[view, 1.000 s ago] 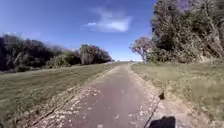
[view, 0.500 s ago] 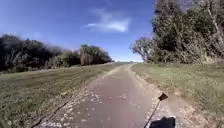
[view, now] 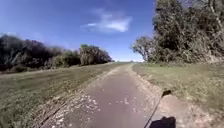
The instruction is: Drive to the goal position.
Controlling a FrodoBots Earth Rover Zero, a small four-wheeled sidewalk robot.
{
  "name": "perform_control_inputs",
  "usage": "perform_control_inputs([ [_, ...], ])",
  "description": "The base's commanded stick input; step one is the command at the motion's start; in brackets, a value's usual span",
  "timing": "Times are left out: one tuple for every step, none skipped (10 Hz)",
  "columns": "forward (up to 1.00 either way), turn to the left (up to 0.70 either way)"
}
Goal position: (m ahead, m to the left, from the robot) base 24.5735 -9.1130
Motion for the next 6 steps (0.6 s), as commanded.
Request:
perform_control_inputs([
  [0.5,0.0],
  [0.5,0.0],
  [0.5,0.0],
  [0.5,0.0],
  [0.5,0.0],
  [0.5,0.0],
])
